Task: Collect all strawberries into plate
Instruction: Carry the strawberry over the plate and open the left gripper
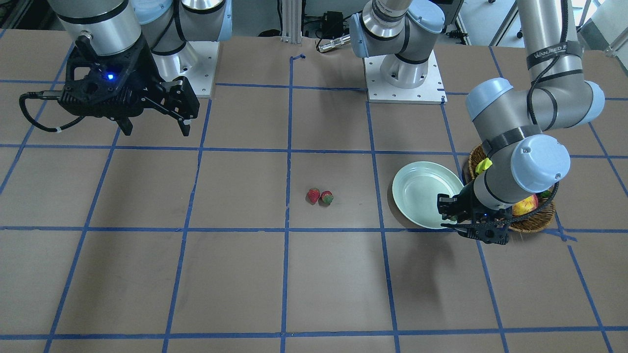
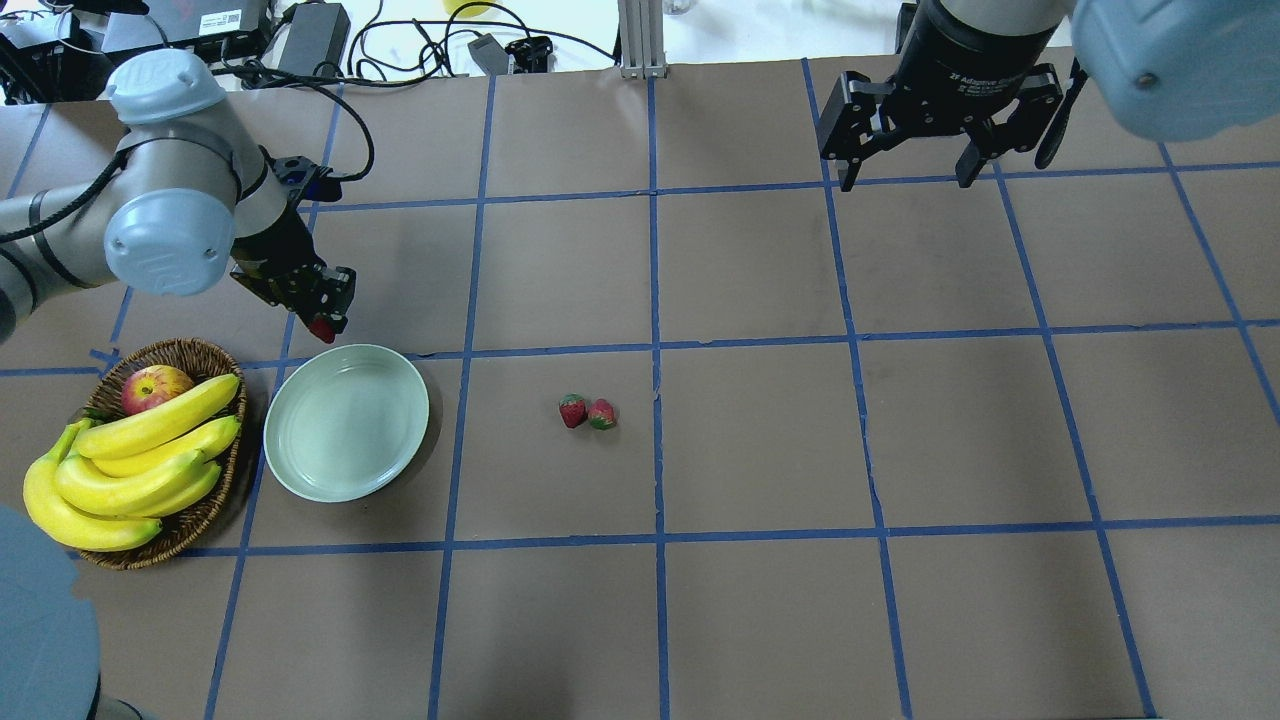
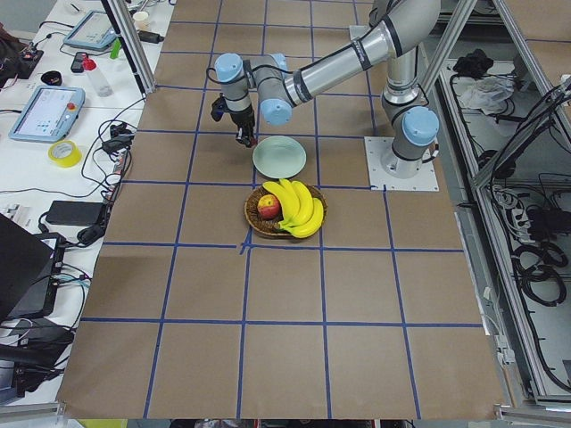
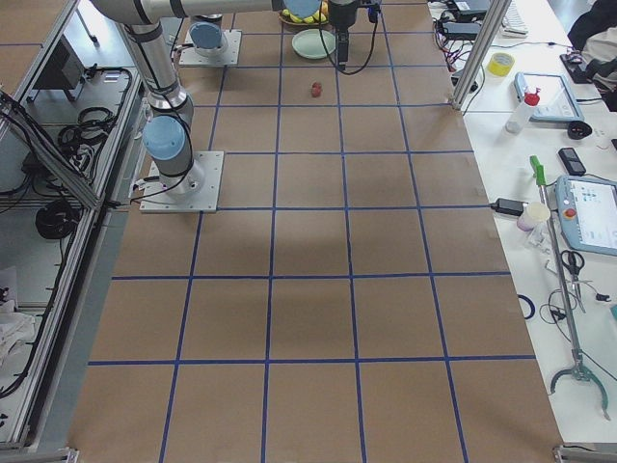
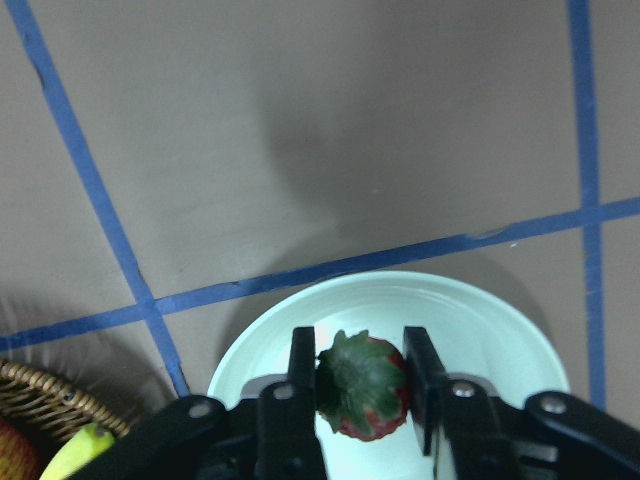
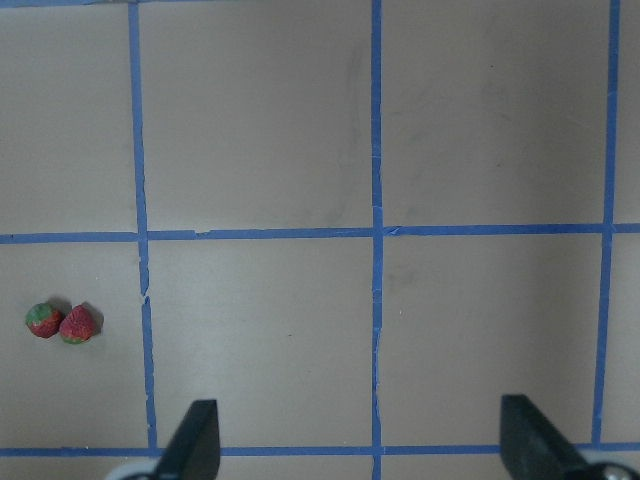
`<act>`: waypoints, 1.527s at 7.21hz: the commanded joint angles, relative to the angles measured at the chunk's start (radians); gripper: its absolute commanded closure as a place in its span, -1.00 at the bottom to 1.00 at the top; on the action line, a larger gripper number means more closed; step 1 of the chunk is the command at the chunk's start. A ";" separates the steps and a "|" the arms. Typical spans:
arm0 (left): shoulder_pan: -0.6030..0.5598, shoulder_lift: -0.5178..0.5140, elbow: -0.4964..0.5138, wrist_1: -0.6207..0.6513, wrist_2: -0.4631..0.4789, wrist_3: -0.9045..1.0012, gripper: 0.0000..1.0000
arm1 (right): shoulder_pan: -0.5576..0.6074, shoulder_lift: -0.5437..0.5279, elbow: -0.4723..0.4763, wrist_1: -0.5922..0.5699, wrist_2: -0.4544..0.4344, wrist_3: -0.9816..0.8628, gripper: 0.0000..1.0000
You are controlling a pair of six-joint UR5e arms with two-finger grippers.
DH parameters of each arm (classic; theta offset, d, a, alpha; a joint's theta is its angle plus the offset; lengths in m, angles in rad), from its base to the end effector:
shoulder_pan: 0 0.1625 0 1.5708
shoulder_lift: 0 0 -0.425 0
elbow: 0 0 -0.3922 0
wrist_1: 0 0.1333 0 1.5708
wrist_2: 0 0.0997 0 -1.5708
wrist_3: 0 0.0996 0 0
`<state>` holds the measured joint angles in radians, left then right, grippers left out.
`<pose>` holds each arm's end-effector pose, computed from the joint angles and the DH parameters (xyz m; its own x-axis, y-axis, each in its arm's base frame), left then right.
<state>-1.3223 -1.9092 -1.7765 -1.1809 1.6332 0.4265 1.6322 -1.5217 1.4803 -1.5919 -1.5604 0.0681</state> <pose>0.0145 -0.5740 0.2468 -0.9834 0.1812 0.0074 0.1799 0.9697 0.1653 0.1659 -0.5092 0.5100 -0.9999 0.0059 -0.0146 0.0068 0.9981 -0.0616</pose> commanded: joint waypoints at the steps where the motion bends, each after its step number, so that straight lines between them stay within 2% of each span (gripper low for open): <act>1: 0.046 -0.017 -0.049 0.004 0.034 -0.003 1.00 | 0.000 0.000 0.000 0.000 0.000 -0.002 -1.00; 2: 0.046 -0.014 -0.058 -0.009 0.034 -0.005 1.00 | 0.000 0.000 0.000 0.001 0.000 -0.001 -1.00; 3: 0.046 -0.010 -0.070 -0.011 0.033 -0.003 0.82 | -0.002 0.002 -0.005 0.003 0.002 0.009 -1.00; 4: 0.046 -0.007 -0.078 -0.011 0.033 -0.003 0.45 | -0.002 0.002 -0.002 0.003 0.002 0.007 -1.00; 5: 0.046 -0.007 -0.078 -0.011 0.031 -0.005 -0.63 | -0.002 0.000 -0.002 0.003 0.005 0.007 -1.00; 6: 0.046 -0.004 -0.072 -0.011 0.027 -0.009 -1.00 | 0.000 0.000 -0.002 0.001 0.006 0.007 -1.00; 8: 0.035 0.002 -0.060 -0.009 0.020 -0.102 -1.00 | 0.000 0.000 -0.002 0.001 0.006 0.007 -1.00; 9: 0.011 0.003 -0.019 -0.009 -0.005 -0.117 -1.00 | 0.000 0.002 -0.002 0.001 0.006 0.007 -1.00; 11: -0.114 0.012 0.026 0.001 -0.039 -0.214 -1.00 | 0.000 0.002 -0.002 0.001 0.005 0.009 -1.00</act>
<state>-1.3691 -1.9006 -1.7724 -1.1877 1.6164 0.2840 1.6322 -1.5204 1.4787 -1.5914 -1.5549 0.0756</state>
